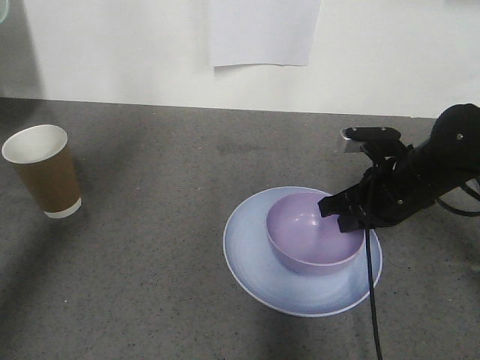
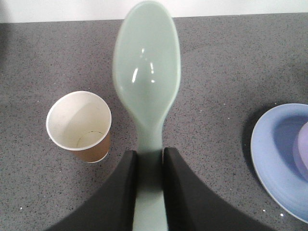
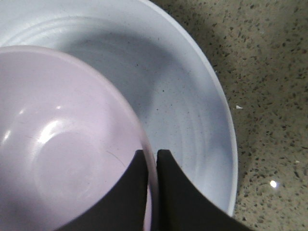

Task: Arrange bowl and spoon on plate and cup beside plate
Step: 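Lower the lavender bowl with the right gripper onto the plate center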

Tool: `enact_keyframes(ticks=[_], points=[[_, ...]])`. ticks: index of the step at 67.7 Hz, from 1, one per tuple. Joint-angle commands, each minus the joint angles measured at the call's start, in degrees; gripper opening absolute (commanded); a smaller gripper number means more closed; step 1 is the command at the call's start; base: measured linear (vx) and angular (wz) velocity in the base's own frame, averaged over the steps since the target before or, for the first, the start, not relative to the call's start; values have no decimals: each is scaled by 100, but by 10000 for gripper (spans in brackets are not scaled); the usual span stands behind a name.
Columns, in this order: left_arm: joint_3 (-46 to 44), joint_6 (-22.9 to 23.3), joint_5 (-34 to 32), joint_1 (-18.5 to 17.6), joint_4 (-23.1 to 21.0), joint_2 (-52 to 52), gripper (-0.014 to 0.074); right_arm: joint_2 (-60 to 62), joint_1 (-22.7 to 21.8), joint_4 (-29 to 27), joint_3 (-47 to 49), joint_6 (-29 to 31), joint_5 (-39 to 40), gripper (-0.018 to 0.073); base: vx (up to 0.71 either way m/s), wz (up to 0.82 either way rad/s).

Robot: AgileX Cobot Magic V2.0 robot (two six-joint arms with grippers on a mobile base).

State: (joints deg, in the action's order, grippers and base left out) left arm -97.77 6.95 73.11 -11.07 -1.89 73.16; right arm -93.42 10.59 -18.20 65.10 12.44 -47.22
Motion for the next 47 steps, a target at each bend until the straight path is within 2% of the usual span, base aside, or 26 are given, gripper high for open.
enact_keyframes(ticks=[1,32,47], points=[[-181,-4,-142,1,-48,-148,-6,114,12,-167,134,86,208,-6,0,0],[-181,-4,-142,1,-48,-148,-6,34,12,-242,134,85,189,2,0,0],[-181,-4,-142,1,-48,-148,-6,46,12,-242,134,85,189,91,0,0]])
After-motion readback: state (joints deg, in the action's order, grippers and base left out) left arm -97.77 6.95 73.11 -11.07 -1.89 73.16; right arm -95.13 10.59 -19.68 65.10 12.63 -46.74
